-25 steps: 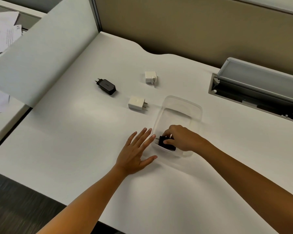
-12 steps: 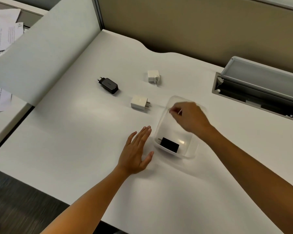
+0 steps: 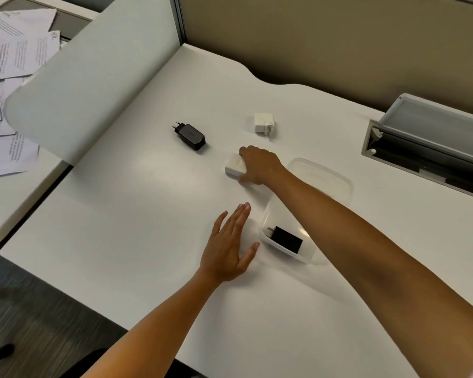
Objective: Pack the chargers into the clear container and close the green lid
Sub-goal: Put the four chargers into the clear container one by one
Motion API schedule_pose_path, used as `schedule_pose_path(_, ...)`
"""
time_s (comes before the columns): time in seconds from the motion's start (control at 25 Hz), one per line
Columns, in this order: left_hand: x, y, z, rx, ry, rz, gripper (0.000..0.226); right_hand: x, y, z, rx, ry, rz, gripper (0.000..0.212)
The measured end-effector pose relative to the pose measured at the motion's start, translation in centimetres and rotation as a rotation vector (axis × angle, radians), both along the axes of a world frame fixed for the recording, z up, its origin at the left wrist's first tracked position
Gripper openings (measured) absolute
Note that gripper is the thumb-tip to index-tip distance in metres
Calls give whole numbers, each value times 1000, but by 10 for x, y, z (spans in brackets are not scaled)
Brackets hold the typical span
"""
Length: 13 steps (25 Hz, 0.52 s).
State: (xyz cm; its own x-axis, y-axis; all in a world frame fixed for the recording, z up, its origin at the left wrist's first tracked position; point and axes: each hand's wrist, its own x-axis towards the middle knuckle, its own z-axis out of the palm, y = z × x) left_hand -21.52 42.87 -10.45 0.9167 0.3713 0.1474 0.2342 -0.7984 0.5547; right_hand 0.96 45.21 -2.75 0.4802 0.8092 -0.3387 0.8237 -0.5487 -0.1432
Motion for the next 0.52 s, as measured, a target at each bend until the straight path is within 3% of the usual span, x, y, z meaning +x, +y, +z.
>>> schedule_pose_path(0.2,0,0,0,1,-13,-15,76,7,-12,10,147,-8,-28,61)
schedule_pose_path(0.4,0,1,0,27,-83,-71,78,6,-73,69,552,339,-224,62)
schedule_pose_path(0.52,-1,1,0,65,-116,-104,76,8,-125,104,520,403,-358,61)
